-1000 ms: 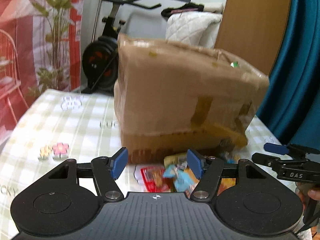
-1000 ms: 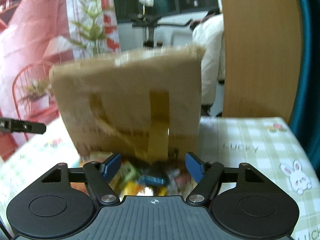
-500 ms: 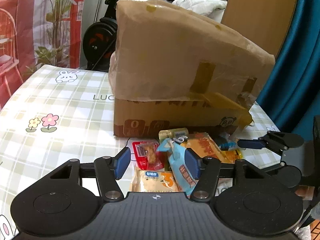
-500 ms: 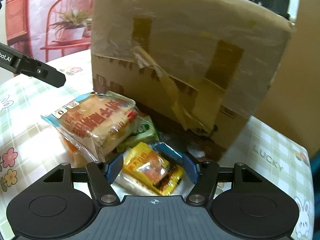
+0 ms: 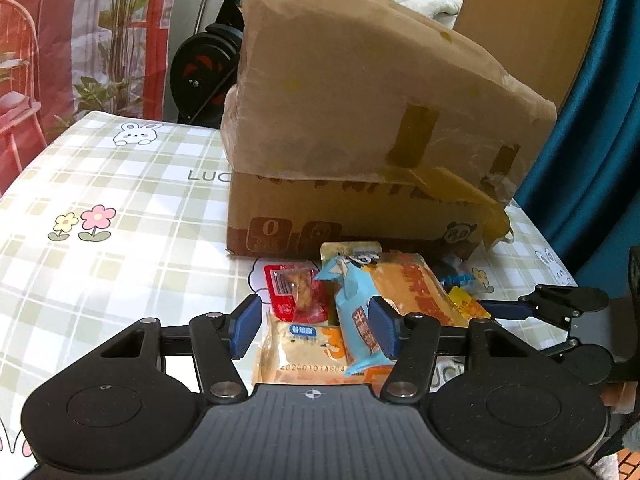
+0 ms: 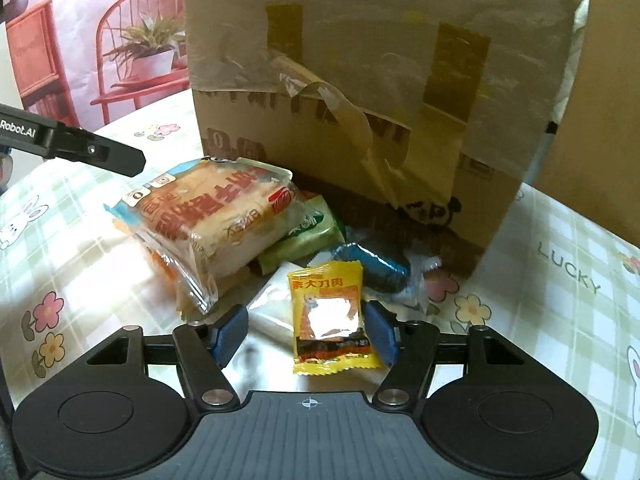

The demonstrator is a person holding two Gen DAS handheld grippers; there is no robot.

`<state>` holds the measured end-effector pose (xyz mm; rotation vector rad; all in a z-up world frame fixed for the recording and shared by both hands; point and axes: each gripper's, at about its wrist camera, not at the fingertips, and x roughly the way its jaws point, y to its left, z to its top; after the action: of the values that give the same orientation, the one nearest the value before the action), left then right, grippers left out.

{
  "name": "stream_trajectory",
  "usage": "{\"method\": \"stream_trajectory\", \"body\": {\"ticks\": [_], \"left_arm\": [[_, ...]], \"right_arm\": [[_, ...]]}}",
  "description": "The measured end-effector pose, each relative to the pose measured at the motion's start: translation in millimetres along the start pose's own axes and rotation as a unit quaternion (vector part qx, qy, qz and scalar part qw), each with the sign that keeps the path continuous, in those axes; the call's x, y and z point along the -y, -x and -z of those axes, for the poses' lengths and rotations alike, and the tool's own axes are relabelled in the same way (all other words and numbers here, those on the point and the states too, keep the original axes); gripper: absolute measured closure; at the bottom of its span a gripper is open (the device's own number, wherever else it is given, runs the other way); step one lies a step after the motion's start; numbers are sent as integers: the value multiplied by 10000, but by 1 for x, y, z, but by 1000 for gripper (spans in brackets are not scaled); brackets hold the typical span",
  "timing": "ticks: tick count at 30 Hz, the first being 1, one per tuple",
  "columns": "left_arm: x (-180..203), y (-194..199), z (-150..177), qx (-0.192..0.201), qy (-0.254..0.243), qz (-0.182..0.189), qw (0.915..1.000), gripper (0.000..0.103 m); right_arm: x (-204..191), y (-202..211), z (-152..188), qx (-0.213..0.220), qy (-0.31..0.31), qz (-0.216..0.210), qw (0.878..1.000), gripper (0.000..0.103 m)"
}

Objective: Organize snacks
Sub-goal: 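Grasp a small clear snack packet with the left tool while the right tool grasps a yellow packet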

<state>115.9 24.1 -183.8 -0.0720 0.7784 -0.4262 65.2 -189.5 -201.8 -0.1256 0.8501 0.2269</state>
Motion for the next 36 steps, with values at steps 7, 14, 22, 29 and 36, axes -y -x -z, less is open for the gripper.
{"method": "stream_trajectory", "body": {"ticks": [7, 14, 22, 29, 36], "left_arm": [[-3, 2, 8, -43, 27, -8, 10000, 47], [-3, 4, 10, 13, 39, 40, 10000, 47], [-13, 8, 23, -12, 99, -93, 9999, 49], [-26, 0, 24, -96, 131, -231, 9996, 63], [-9, -27, -1, 22, -423, -103, 9991, 86]], "right_arm": [[5, 3, 8, 246, -419, 117, 9988, 73], [6, 20, 32, 868, -1423, 300, 9856, 74], [0, 28, 58, 1485, -1546, 601, 9749, 74], [5, 29, 62, 1633, -1623, 529, 9717, 74], [4, 30, 64, 1650, -1664, 429, 9712, 74]]}}
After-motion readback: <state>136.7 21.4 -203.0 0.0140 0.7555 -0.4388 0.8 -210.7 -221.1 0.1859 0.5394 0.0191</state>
